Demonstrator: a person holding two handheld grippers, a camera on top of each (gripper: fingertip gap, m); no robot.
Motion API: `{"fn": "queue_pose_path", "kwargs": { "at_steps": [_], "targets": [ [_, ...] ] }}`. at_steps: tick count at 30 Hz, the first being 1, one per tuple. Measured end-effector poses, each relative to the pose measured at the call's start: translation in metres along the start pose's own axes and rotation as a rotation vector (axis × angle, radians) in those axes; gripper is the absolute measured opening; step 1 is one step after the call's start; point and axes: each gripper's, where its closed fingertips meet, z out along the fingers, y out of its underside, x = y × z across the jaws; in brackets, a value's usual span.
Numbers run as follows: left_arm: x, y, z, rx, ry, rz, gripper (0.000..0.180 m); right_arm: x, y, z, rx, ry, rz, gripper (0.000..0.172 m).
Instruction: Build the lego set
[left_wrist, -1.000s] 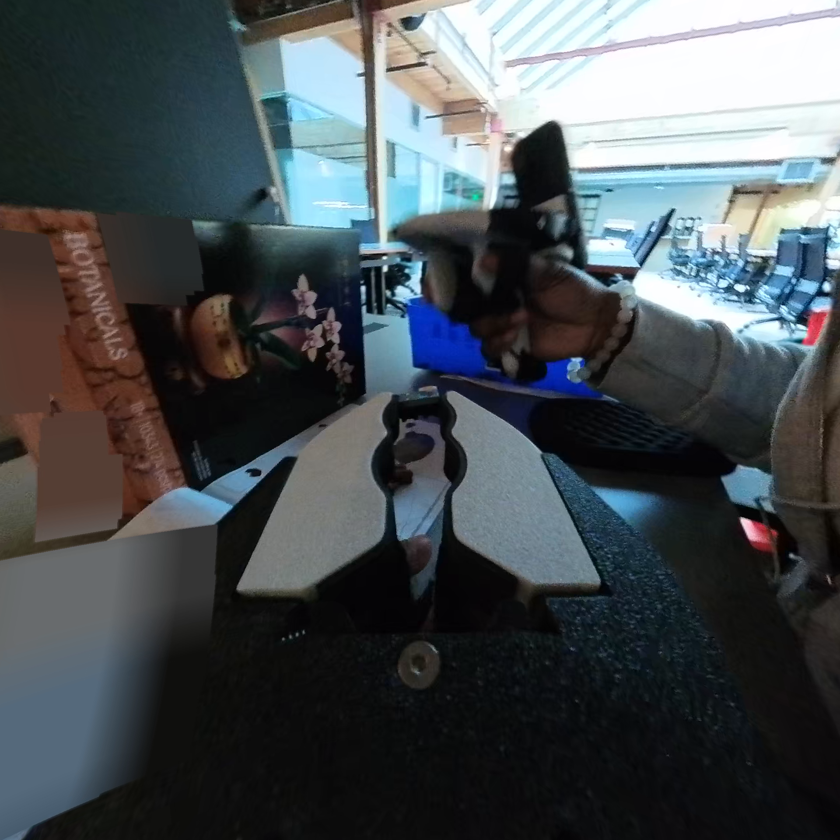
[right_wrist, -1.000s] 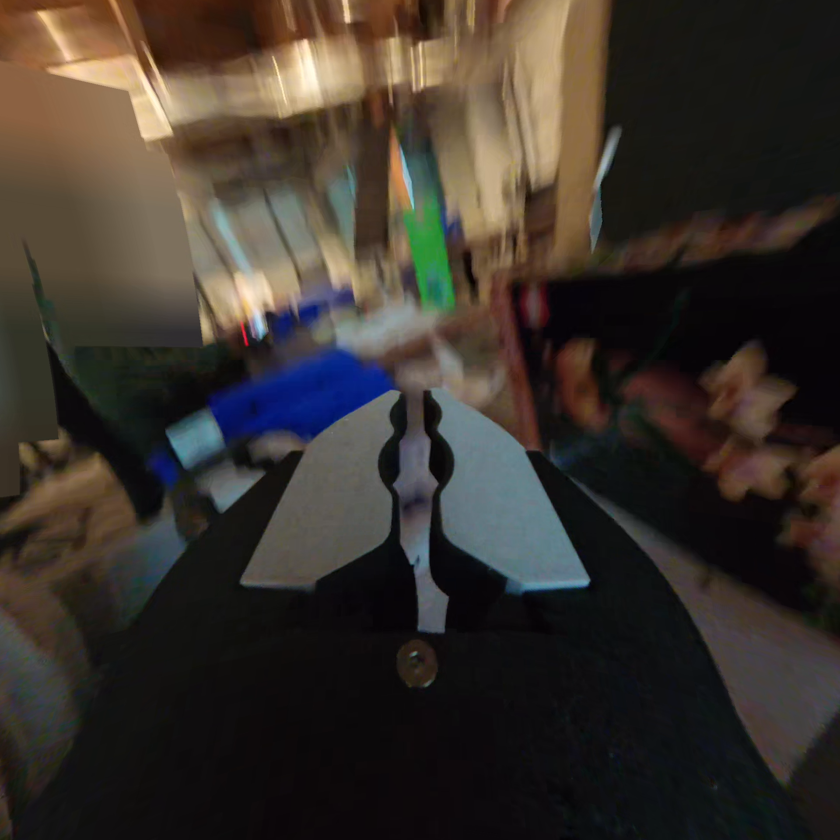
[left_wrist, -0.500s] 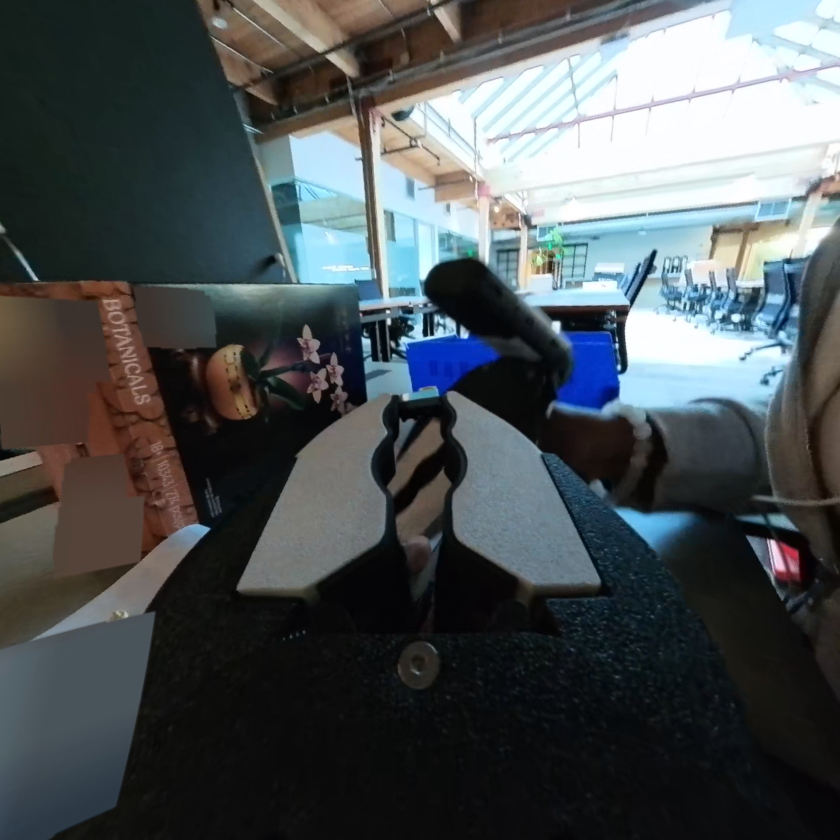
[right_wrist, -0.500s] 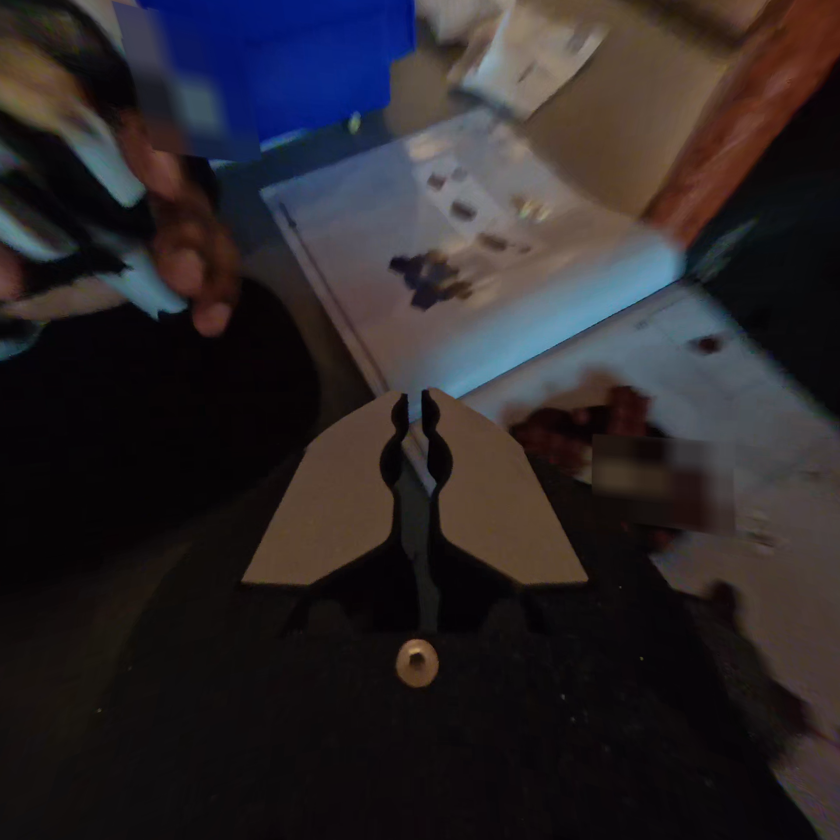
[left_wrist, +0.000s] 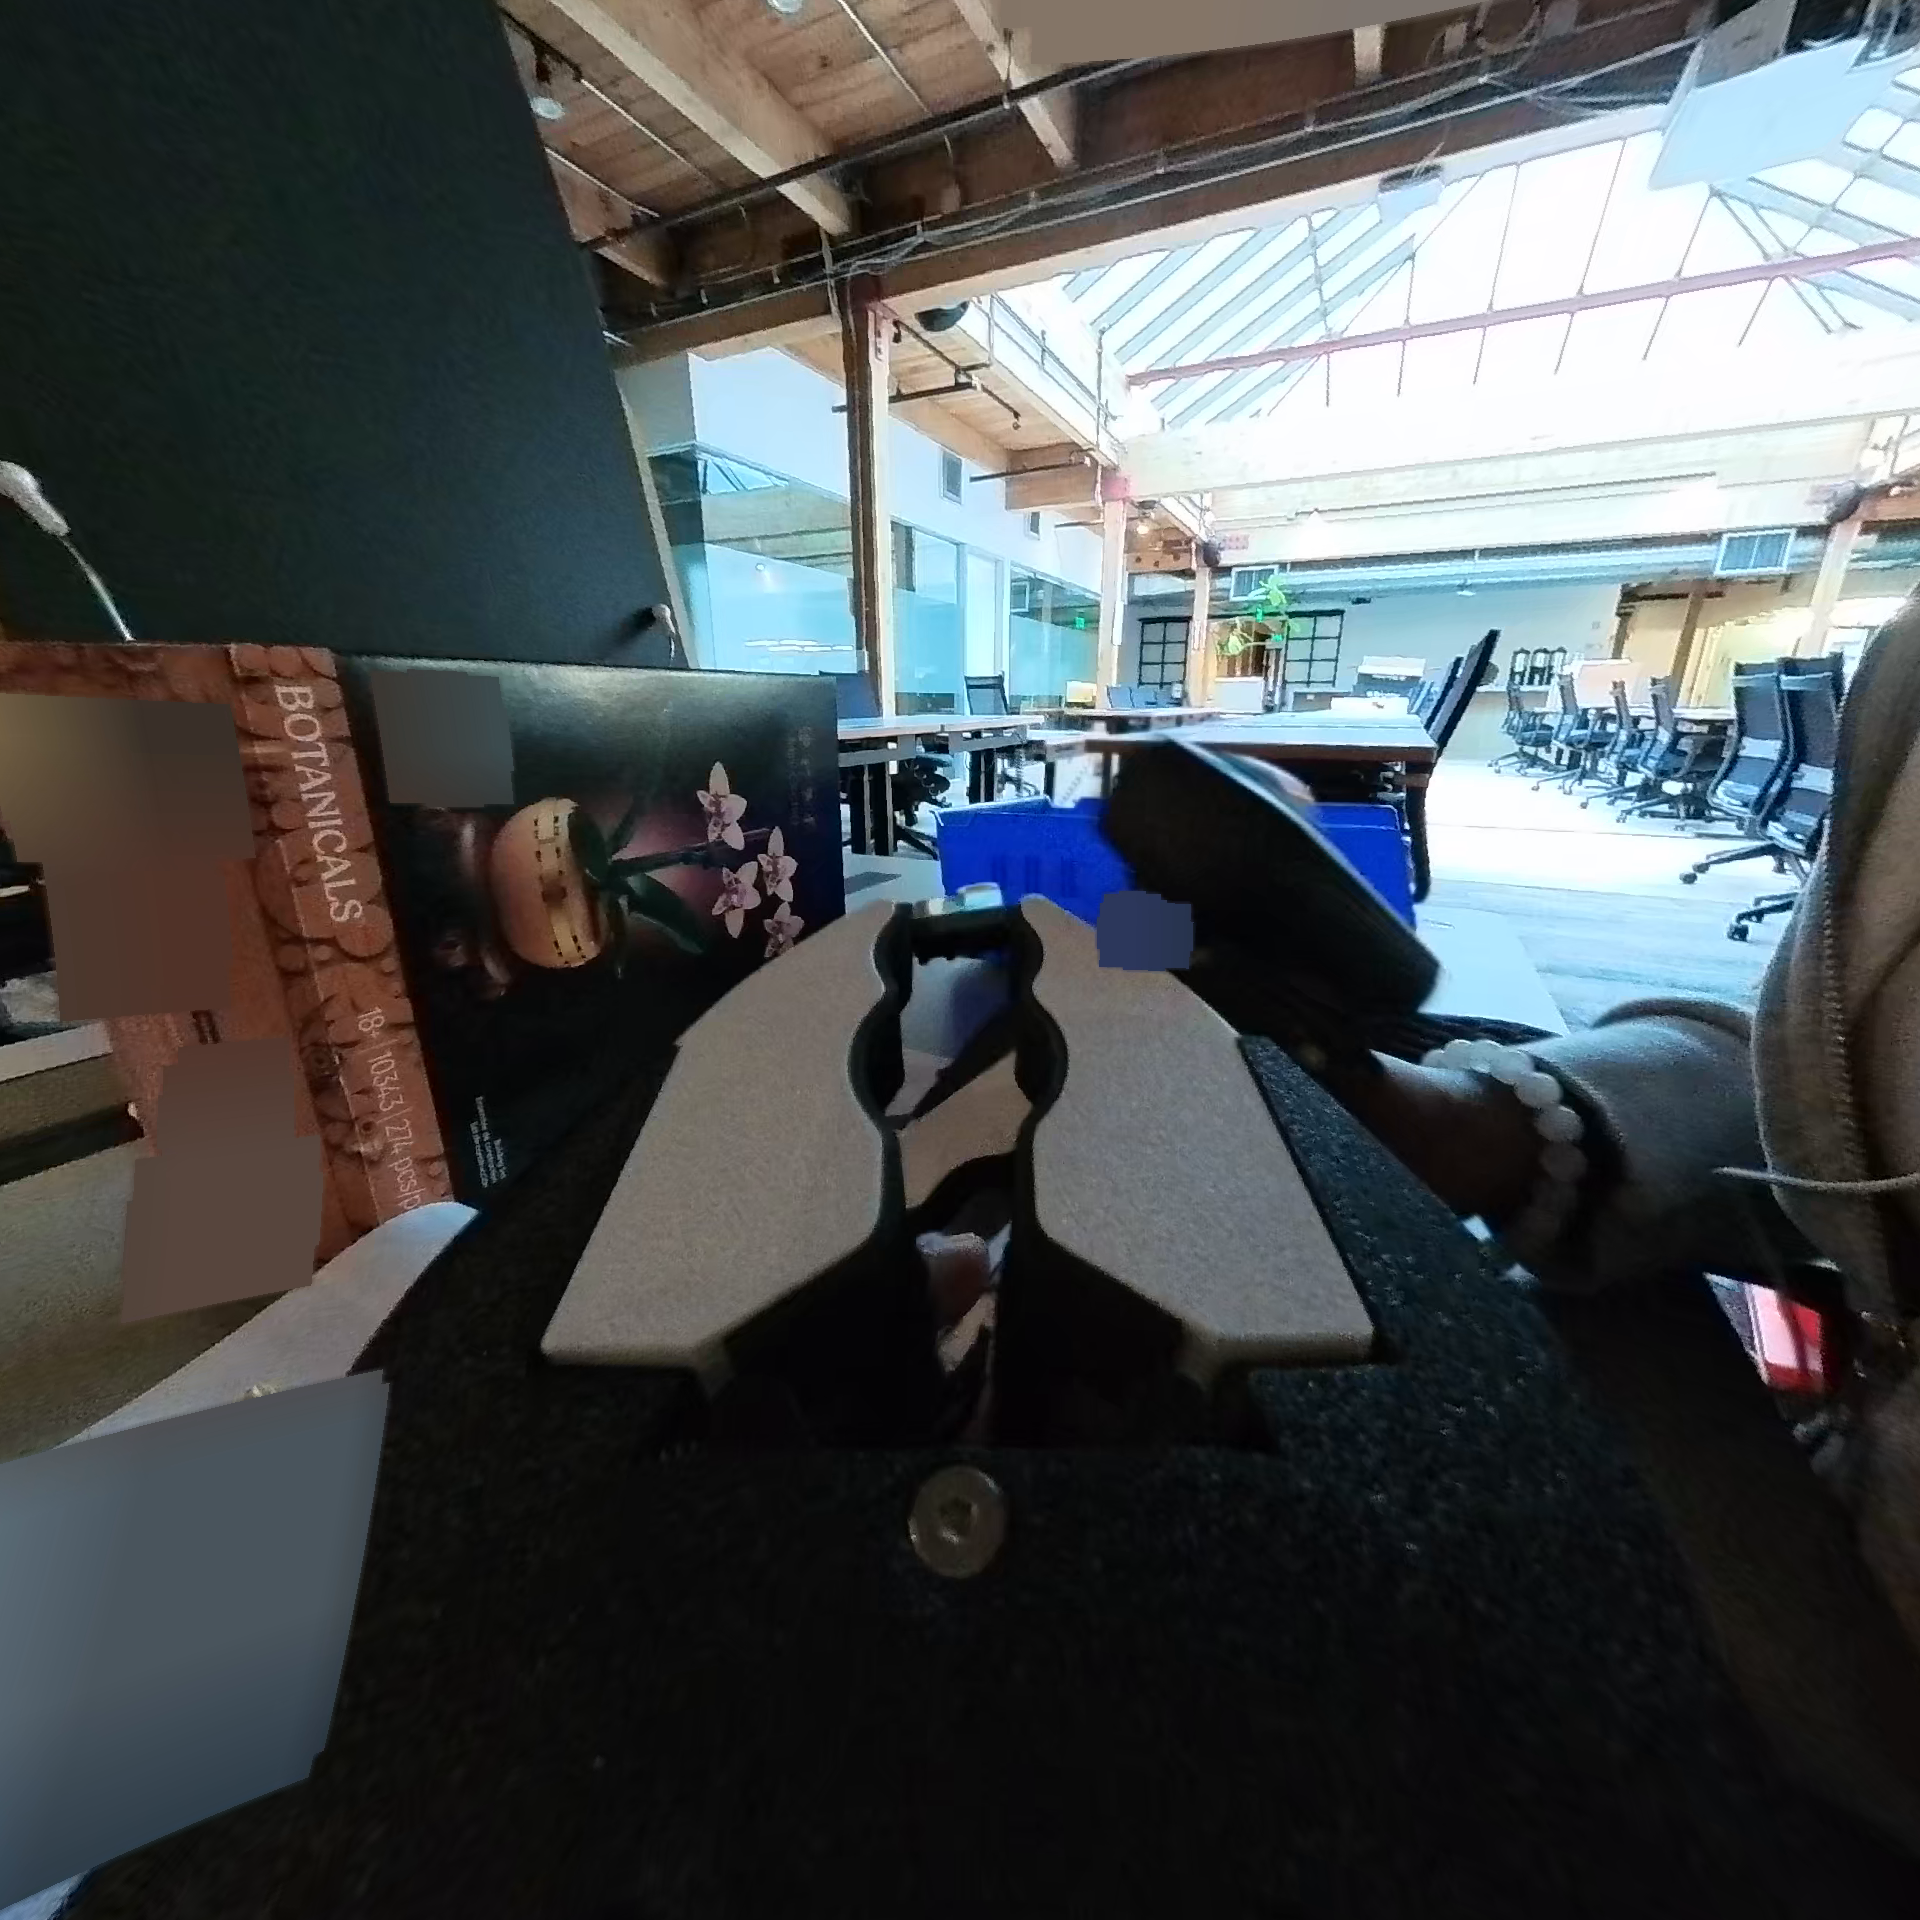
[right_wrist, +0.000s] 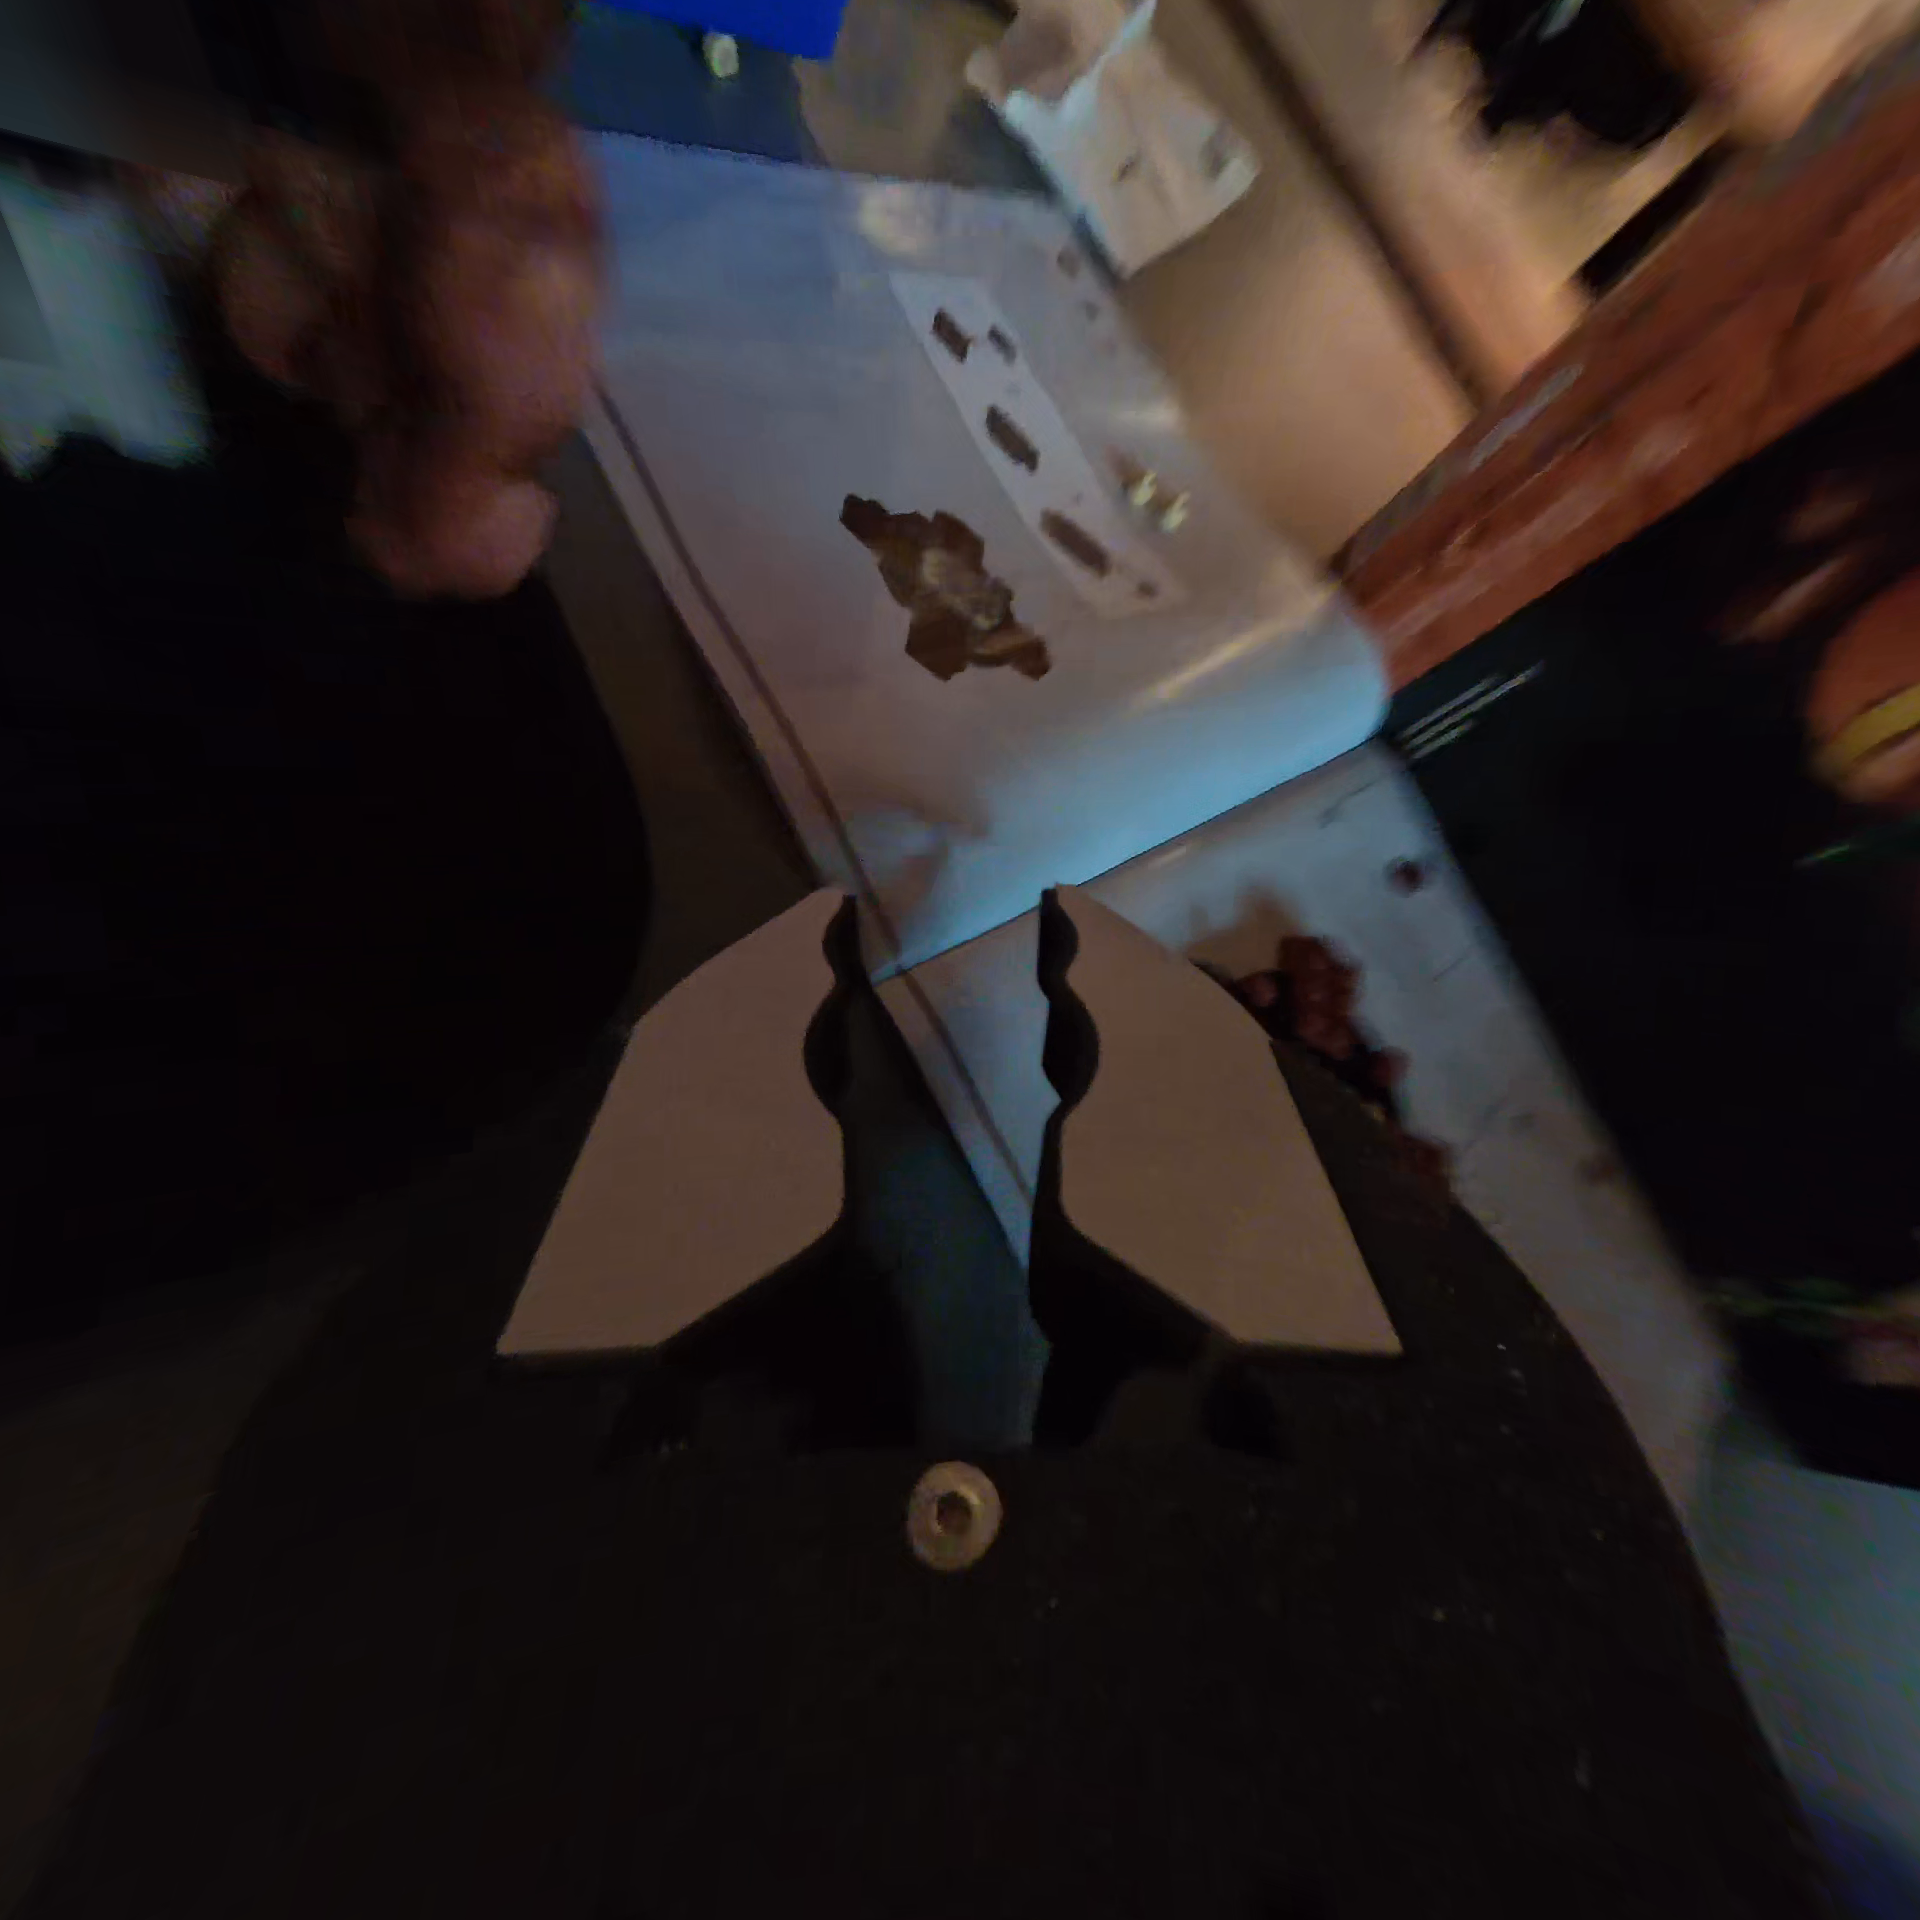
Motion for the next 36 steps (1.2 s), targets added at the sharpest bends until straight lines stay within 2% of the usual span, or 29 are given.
{"fn": "queue_pose_path", "kwargs": {
  "at_steps": [2, 4, 5, 7, 10, 12, 13, 15, 16, 18, 19, 21, 23, 25, 27, 31, 33, 36],
  "targets": [
    [0.000, 0.000, 0.000, 0.003, -0.003, 0.001, 0.016, 0.000, -0.005, -0.003, 0.066, 0.111, -0.227, 0.032],
    [-0.001, 0.000, 0.000, -0.001, -0.004, -0.001, 0.016, -0.010, -0.001, -0.001, 0.068, 0.145, -0.411, 0.000],
    [-0.001, 0.001, 0.001, -0.006, -0.003, -0.003, 0.016, -0.011, -0.003, -0.002, 0.071, 0.158, -0.425, 0.000],
    [-0.001, 0.002, 0.001, -0.014, -0.004, -0.007, 0.016, -0.016, -0.004, -0.001, 0.067, 0.076, -0.344, 0.000],
    [-0.004, -0.002, -0.001, 0.014, -0.026, -0.011, 0.016, -0.013, -0.018, -0.004, 0.096, -0.020, -0.090, 0.005],
    [-0.014, -0.012, -0.007, 0.088, -0.079, -0.036, 0.016, -0.008, -0.028, -0.002, 0.090, -0.079, 0.049, 0.019],
    [-0.021, -0.018, -0.013, 0.122, -0.119, -0.057, 0.016, -0.008, -0.031, 0.002, 0.053, -0.127, 0.106, 0.039],
    [-0.030, -0.027, -0.021, 0.138, -0.171, -0.063, 0.017, -0.015, -0.043, 0.011, 0.002, -0.284, 0.197, 0.094],
    [-0.032, -0.031, -0.024, 0.129, -0.196, -0.040, 0.017, -0.020, -0.050, 0.016, -0.012, -0.381, 0.220, 0.104],
    [-0.030, -0.039, -0.027, 0.105, -0.228, 0.010, 0.017, -0.025, -0.062, 0.029, -0.059, -0.532, 0.324, 0.104],
    [-0.027, -0.044, -0.028, 0.101, -0.236, 0.030, 0.016, -0.019, -0.066, 0.040, -0.087, -0.534, 0.398, 0.102],
    [-0.024, -0.052, -0.031, 0.109, -0.273, 0.059, 0.016, 0.002, -0.067, 0.063, -0.099, -0.420, 0.400, 0.078],
    [-0.021, -0.053, -0.034, 0.111, -0.299, 0.092, 0.016, 0.028, -0.067, 0.085, -0.084, -0.195, 0.286, 0.061],
    [-0.020, -0.046, -0.036, 0.096, -0.304, 0.108, 0.016, 0.032, -0.062, 0.098, -0.132, -0.074, 0.225, 0.051],
    [-0.019, -0.036, -0.037, 0.078, -0.295, 0.083, 0.016, 0.023, -0.062, 0.105, -0.145, -0.055, 0.254, 0.045],
    [-0.018, -0.027, -0.041, 0.075, -0.274, 0.041, 0.016, -0.005, -0.074, 0.110, -0.110, -0.170, 0.360, 0.063],
    [-0.018, -0.024, -0.041, 0.058, -0.268, 0.040, 0.016, -0.008, -0.076, 0.111, -0.093, -0.200, 0.409, 0.062],
    [-0.018, -0.020, -0.041, 0.038, -0.253, 0.053, 0.017, -0.012, -0.076, 0.110, -0.090, -0.220, 0.381, 0.068]
  ]
}}
